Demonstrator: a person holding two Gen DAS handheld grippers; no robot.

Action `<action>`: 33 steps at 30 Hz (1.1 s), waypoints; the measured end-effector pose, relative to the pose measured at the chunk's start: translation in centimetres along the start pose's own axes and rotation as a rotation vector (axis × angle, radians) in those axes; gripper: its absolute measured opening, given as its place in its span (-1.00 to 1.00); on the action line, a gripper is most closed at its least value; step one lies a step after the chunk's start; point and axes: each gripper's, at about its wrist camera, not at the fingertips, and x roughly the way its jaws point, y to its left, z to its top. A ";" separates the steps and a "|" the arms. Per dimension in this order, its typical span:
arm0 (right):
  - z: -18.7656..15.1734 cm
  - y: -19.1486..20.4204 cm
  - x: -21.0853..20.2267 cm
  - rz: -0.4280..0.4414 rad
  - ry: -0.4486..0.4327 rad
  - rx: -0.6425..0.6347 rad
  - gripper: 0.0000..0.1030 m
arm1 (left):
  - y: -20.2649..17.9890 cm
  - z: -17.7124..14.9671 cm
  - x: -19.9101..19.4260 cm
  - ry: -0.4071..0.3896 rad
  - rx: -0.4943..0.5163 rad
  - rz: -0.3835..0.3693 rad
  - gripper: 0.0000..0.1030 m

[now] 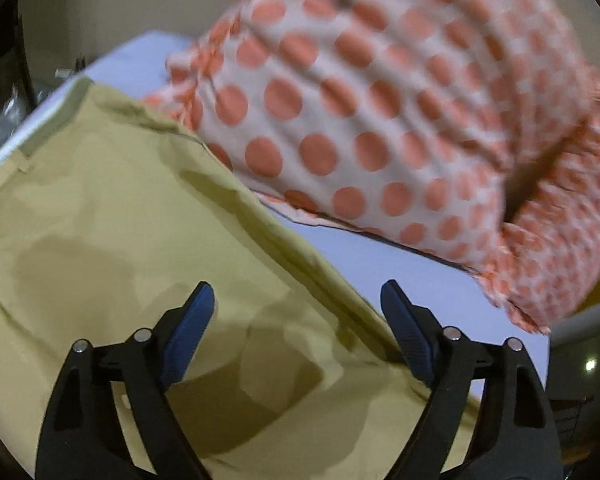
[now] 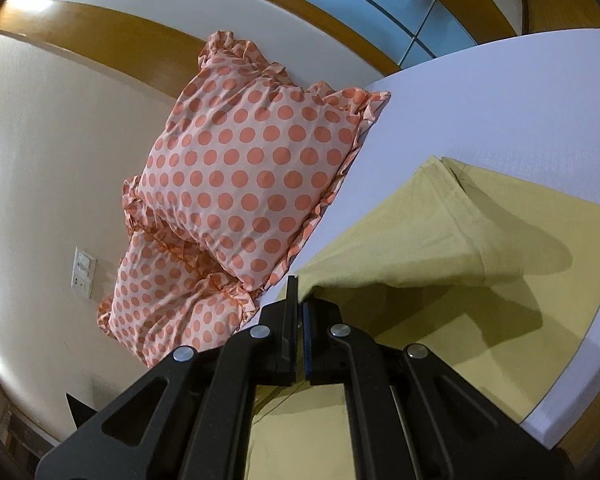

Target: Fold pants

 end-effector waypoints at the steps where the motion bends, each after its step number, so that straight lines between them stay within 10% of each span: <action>1: 0.0 0.0 0.0 -0.001 0.001 -0.006 -0.96 | -0.2 0.5 1.0 0.021 -0.012 0.025 0.47; 4: 0.1 0.2 0.3 -0.011 0.003 -0.042 -0.96 | -0.3 1.3 2.9 0.034 -0.034 0.097 0.04; 6: 0.1 0.2 0.6 -0.016 0.002 -0.051 -0.96 | -0.1 1.6 2.8 -0.010 -0.033 0.136 -0.83; 11: 1.0 0.0 0.6 0.004 0.010 -0.043 -0.96 | 2.9 -2.1 -4.3 -0.150 -0.034 0.007 -0.88; 17: 1.6 0.0 -2.4 0.006 -0.023 -0.073 -0.96 | 8.6 -15.7 -15.8 -0.334 0.008 -0.075 -0.77; 23: -0.5 -4.5 -2.9 -0.124 0.048 -0.012 -0.96 | 14.1 -24.8 -15.9 -0.318 -0.094 -0.052 -0.81; 33: -1.3 -6.1 -3.8 -0.139 0.044 0.003 -0.96 | 16.3 -26.5 -15.7 -0.333 -0.125 -0.116 -0.78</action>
